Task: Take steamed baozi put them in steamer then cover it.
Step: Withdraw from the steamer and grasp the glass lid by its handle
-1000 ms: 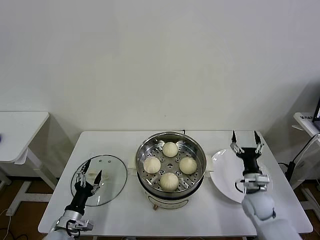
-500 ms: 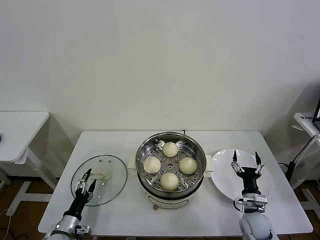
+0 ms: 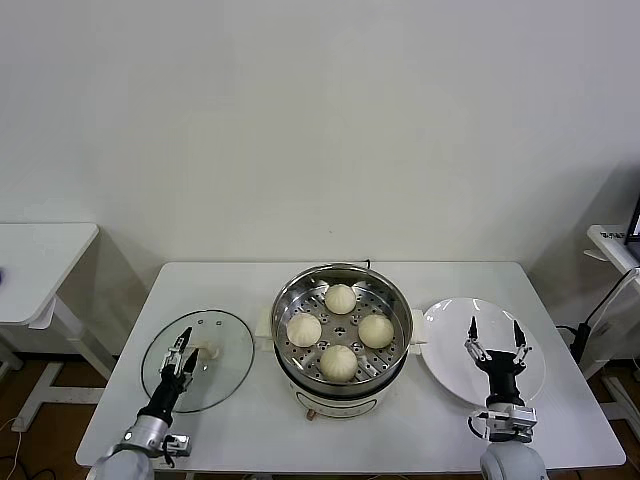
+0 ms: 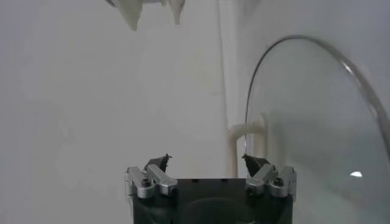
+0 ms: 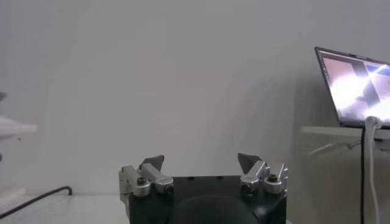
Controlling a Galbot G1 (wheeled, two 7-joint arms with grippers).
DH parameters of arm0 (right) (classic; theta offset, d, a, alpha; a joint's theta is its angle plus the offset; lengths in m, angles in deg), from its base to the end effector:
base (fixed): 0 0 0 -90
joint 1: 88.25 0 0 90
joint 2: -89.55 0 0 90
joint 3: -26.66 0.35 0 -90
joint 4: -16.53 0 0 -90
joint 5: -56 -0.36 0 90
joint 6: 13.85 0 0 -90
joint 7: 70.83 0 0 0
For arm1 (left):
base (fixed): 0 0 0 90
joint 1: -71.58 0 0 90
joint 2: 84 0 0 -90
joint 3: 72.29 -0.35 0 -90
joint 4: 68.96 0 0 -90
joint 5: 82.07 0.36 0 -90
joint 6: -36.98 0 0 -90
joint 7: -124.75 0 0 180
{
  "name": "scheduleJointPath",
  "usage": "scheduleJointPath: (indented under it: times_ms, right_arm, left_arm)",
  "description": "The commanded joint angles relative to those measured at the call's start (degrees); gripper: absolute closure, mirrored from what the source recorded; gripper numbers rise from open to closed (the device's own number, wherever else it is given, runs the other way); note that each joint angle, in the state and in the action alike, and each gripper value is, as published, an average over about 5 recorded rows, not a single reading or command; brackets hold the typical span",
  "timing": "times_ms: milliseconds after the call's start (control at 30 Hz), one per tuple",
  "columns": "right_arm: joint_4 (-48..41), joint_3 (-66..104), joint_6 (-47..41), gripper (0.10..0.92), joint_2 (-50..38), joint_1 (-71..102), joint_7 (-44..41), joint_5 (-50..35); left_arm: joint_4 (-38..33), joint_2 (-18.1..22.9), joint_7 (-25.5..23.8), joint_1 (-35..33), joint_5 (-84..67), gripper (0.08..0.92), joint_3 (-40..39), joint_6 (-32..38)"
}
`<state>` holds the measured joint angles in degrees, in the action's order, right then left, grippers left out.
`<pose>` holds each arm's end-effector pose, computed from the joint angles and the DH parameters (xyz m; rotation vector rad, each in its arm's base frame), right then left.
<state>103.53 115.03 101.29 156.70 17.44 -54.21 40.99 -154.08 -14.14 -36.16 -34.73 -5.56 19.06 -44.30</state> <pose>0.2530 -0.1338 -0.4282 0.3498 2.9939 -0.1644 0.2446 0.1390 -0.4409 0.1822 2.0891 2.2454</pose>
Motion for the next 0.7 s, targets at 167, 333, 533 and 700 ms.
scheduleJointPath:
  times_ms: [167, 333, 533, 700]
  right_arm:
    - [0.0, 0.9, 0.1, 0.203, 0.5, 0.7, -0.2, 0.4]
    - [0.2, 1.1, 0.1, 0.203, 0.7, 0.8, -0.1, 0.6]
    - [0.6, 1.2, 0.1, 0.203, 0.8, 1.0, -0.1, 0.8]
    - [1.2, 1.2, -0.1, 0.203, 0.8, 1.0, 0.0, 0.9]
  left_arm:
    - [5.2, 0.2, 0.4, 6.2, 1.7, 0.177, -1.6, -0.4]
    - [7.1, 0.3, 0.3, 7.4, 1.7, 0.177, -1.9, -0.2]
    - [9.1, 0.2, -0.2, 8.0, 1.5, 0.214, -1.8, 0.3]
    - [9.9, 0.2, -0.3, 8.1, 0.8, 0.343, -1.7, 0.8]
